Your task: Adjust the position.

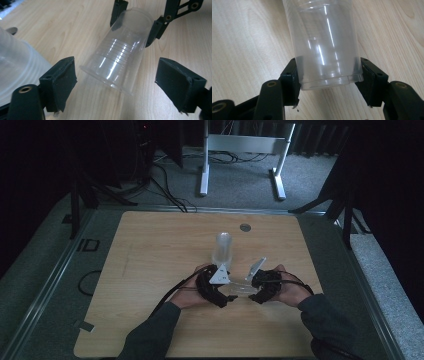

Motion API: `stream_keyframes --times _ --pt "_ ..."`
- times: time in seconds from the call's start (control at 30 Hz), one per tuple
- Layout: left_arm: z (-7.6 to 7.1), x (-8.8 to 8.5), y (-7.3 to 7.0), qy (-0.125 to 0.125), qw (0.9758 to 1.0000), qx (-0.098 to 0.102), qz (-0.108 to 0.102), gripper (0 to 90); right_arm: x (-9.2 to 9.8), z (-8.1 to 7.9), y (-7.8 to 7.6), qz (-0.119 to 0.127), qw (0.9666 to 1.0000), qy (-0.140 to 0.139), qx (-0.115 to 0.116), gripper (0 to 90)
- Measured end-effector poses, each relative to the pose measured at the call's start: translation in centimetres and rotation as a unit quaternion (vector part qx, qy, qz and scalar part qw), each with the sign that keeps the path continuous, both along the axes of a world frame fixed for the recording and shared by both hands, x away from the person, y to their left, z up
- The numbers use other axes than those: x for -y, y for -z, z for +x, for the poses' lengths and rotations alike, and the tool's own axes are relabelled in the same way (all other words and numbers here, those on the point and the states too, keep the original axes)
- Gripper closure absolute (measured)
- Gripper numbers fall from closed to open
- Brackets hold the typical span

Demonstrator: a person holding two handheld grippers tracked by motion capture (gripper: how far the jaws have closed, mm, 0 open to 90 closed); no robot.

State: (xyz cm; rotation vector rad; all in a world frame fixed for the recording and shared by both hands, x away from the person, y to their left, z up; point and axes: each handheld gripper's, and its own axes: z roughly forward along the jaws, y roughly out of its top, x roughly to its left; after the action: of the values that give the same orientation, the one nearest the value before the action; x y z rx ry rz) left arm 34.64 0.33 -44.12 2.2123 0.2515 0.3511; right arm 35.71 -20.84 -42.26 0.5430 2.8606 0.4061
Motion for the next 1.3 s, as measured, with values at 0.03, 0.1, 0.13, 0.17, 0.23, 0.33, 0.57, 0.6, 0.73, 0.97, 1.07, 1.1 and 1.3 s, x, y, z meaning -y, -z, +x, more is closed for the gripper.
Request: stream_keyframes --times 0.03,0.1,0.13,0.17,0.23,0.33,0.57,0.6,0.73,0.97,1.07,1.1,1.3 --pt "0.1 -0.1 -0.1 -0.002 1.0000 -0.001 -0.004 17.4 0.1 0.0 0.0 0.002 1.0000 0.005 0.000 41.8" --pt "0.2 -0.3 -0.2 -0.009 0.9999 0.004 -0.011 18.7 0.5 0.1 0.2 0.005 0.9998 0.020 0.003 41.8" --pt "0.2 -0.3 -0.2 -0.009 0.9999 0.004 -0.011 18.8 0.7 0.2 0.3 0.005 0.9995 0.029 0.005 41.9" --pt "0.2 -0.4 -0.1 -0.018 0.9997 0.008 -0.015 18.9 0.8 0.3 0.4 0.006 0.9994 0.034 0.006 41.9" --pt "0.3 -0.6 -0.1 -0.030 0.9992 0.012 -0.023 18.9 1.0 0.4 0.6 0.008 0.9987 0.048 0.011 41.9" --pt "0.5 -0.9 -0.2 -0.040 0.9986 0.011 -0.033 20.3 1.3 0.5 0.7 0.014 0.9972 0.070 0.019 41.9" --pt "0.7 -1.2 -0.2 -0.048 0.9979 0.008 -0.042 20.4 1.8 0.8 0.9 0.018 0.9940 0.104 0.029 41.9" --pt "0.7 -1.1 -0.2 -0.050 0.9978 0.008 -0.042 20.4 2.0 0.8 1.0 0.020 0.9931 0.112 0.029 41.9" --pt "0.8 -1.2 0.0 -0.054 0.9976 0.005 -0.041 20.4 2.2 0.9 1.1 0.026 0.9918 0.121 0.033 41.9" --pt "0.9 -1.2 0.3 -0.062 0.9972 -0.003 -0.041 21.4 2.5 1.0 1.4 0.030 0.9899 0.134 0.036 42.0" --pt "0.9 -1.2 0.3 -0.064 0.9970 -0.004 -0.044 21.5 2.6 1.0 1.5 0.028 0.9883 0.143 0.045 42.0" --pt "0.9 -1.2 0.3 -0.066 0.9969 -0.004 -0.043 21.5 2.6 1.0 1.6 0.028 0.9878 0.146 0.046 42.0" --pt "1.1 -1.3 0.4 -0.070 0.9964 -0.012 -0.046 21.6 2.7 1.0 1.7 0.039 0.9837 0.166 0.056 42.0"
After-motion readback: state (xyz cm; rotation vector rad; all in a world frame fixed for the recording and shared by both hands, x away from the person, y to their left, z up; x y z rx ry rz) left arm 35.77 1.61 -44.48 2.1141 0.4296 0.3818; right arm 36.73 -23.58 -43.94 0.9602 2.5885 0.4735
